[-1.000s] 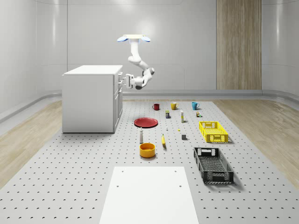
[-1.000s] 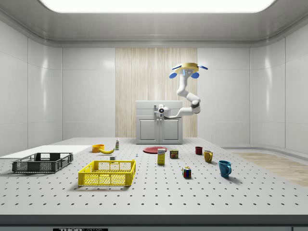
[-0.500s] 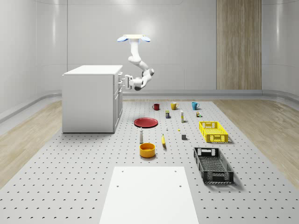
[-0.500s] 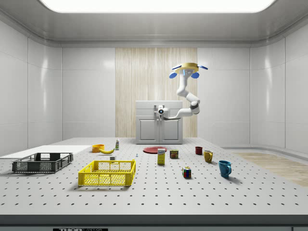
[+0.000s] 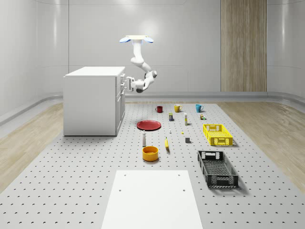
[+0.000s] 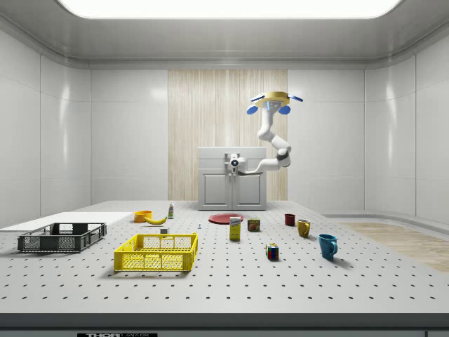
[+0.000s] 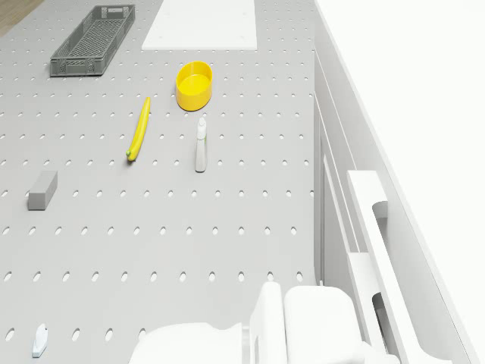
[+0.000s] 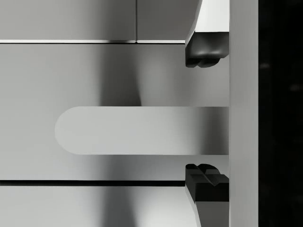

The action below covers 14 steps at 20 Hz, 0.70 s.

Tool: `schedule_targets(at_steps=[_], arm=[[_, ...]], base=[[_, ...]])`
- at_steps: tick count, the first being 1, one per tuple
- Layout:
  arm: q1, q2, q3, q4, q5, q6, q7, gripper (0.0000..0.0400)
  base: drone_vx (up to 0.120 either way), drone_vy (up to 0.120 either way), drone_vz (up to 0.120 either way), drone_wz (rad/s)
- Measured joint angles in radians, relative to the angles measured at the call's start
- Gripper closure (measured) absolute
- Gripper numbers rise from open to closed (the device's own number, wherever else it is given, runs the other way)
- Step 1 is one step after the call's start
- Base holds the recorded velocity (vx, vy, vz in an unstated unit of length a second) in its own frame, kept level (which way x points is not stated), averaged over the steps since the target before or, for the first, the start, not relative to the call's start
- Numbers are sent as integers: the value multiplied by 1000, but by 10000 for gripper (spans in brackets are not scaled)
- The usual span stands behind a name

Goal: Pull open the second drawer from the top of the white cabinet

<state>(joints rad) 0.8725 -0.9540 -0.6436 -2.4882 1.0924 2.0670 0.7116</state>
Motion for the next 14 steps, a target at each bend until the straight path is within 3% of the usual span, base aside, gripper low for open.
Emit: schedule_targets(at_steps=[9, 12, 14], arm=[[-8, 13, 13, 1, 19, -2, -9, 100], [-12, 16, 16, 1, 23, -5, -11, 197], [-15, 18, 17, 1, 24, -7, -11, 231]], base=[[0, 0, 0, 0], [0, 0, 0, 0], [0, 0, 0, 0]])
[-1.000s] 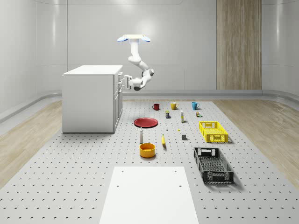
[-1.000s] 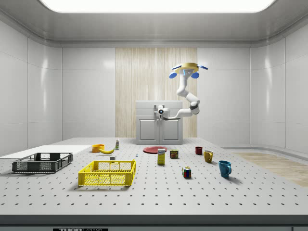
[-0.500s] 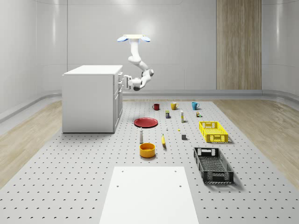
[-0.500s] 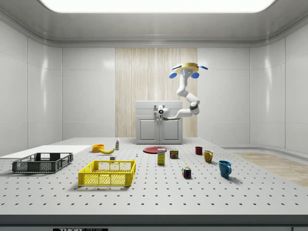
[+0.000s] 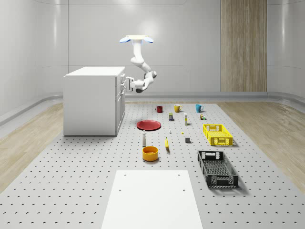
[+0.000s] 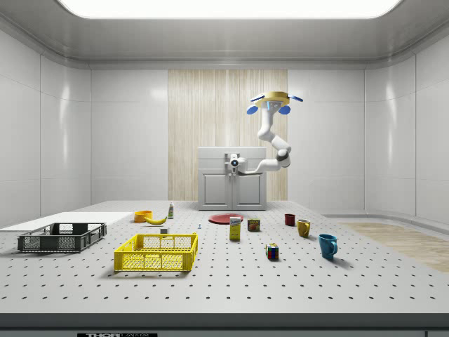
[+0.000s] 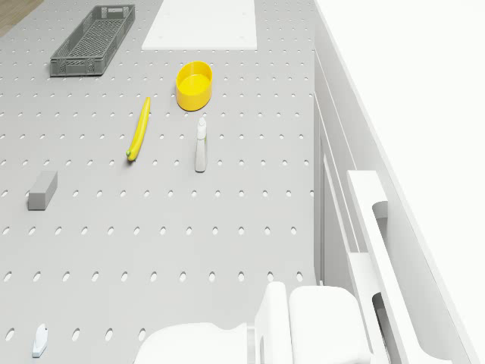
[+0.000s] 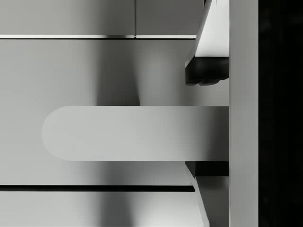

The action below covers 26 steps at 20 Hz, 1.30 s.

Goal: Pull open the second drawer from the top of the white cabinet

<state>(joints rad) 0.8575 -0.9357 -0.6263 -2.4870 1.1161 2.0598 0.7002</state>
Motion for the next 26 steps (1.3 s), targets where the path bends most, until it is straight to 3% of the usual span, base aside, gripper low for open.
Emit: schedule_targets(at_steps=[1, 2, 3, 5, 9, 13, 21, 26], arm=[[-1, 1, 1, 0, -2, -1, 4, 235], [-1, -7, 8, 8, -25, 0, 68, 187], [2, -5, 1, 3, -25, 2, 7, 205], [-1, 0, 1, 2, -13, -1, -5, 238], [-2, -2, -3, 2, -21, -4, 35, 243], [-12, -3, -10, 2, -26, -18, 2, 253], [-29, -17, -33, 9, -60, -50, 38, 249], [-38, -18, -45, 10, -65, -65, 17, 256]], base=[[0, 0, 0, 0], [0, 0, 0, 0], [0, 0, 0, 0], [0, 0, 0, 0], [0, 0, 0, 0], [0, 0, 0, 0], [0, 0, 0, 0], [0, 0, 0, 0]])
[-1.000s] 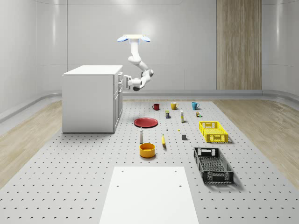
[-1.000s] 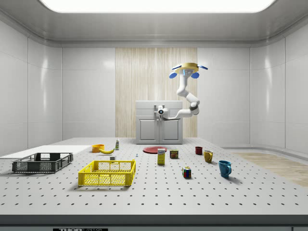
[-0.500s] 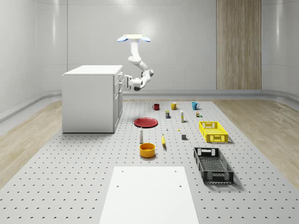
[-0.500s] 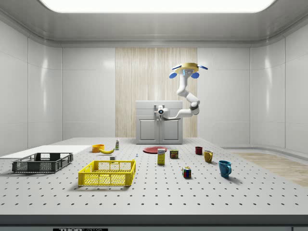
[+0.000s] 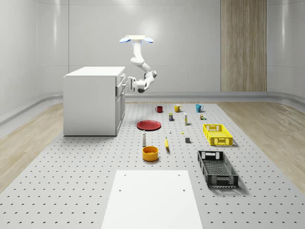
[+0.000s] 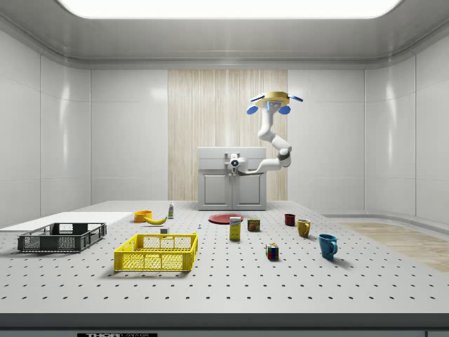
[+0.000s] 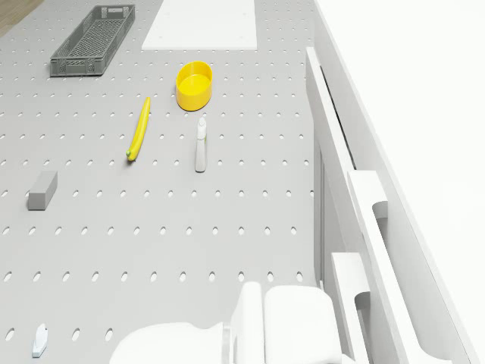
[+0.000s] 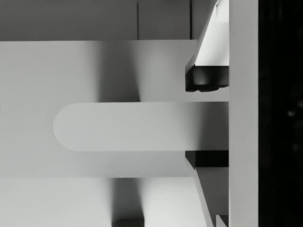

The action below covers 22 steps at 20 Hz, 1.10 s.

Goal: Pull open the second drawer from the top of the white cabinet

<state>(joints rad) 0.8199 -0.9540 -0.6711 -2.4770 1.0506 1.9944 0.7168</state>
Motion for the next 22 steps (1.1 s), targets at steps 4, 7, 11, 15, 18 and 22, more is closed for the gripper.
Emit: schedule_targets(at_steps=[4, 7, 11, 15, 18, 22], arm=[[-9, -3, -11, 3, -16, -16, -23, 245], [-15, -10, -21, 9, -26, -31, 10, 257], [-34, -1, -39, 11, -24, -61, -29, 276], [-6, -60, -43, 37, -123, -50, 151, 148], [6, -70, -68, 33, -135, -48, 117, 195], [12, -78, -90, 33, -144, -52, 95, 228]], base=[[0, 0, 0, 0], [0, 0, 0, 0], [0, 0, 0, 0], [0, 0, 0, 0], [0, 0, 0, 0], [0, 0, 0, 0]])
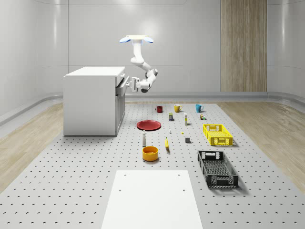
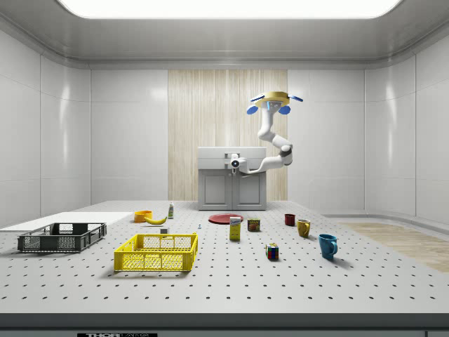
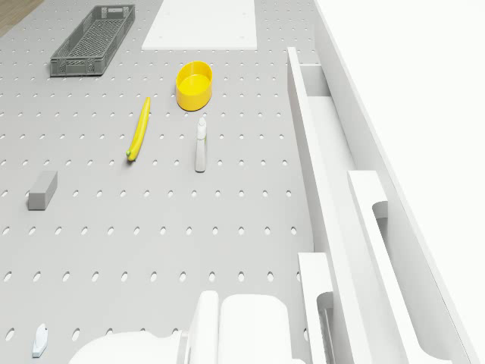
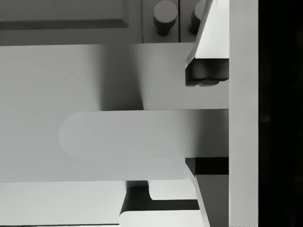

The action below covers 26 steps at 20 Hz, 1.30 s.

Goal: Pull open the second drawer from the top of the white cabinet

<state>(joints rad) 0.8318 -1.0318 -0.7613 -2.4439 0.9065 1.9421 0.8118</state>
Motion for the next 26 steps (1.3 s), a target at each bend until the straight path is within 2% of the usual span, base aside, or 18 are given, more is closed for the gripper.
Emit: schedule_targets(at_steps=[2, 3, 4, 8, 10, 12, 13, 15, 18, 21, 26], arm=[[2, -3, -7, 1, -4, -2, -5, 236], [5, -16, -5, 9, -24, -4, 55, 188], [8, -21, -14, 8, -31, -4, 13, 208], [7, -30, -43, 17, -52, -26, 14, 232], [27, -71, -41, 36, -114, -23, 129, 139], [88, -155, -49, 47, -221, 13, 269, 47], [104, -173, -63, 43, -240, 24, 258, 79], [109, -181, -86, 41, -247, 22, 224, 136], [113, -186, -109, 41, -251, 18, 183, 191], [114, -188, -124, 43, -253, 12, 155, 222], [106, -194, -153, 65, -269, -26, 143, 242]], base=[[0, 0, 0, 0], [0, 0, 0, 0], [0, 0, 0, 0], [0, 0, 0, 0], [0, 0, 0, 0], [0, 0, 0, 0], [0, 0, 0, 0], [0, 0, 0, 0], [0, 0, 0, 0], [0, 0, 0, 0], [0, 0, 0, 0]])
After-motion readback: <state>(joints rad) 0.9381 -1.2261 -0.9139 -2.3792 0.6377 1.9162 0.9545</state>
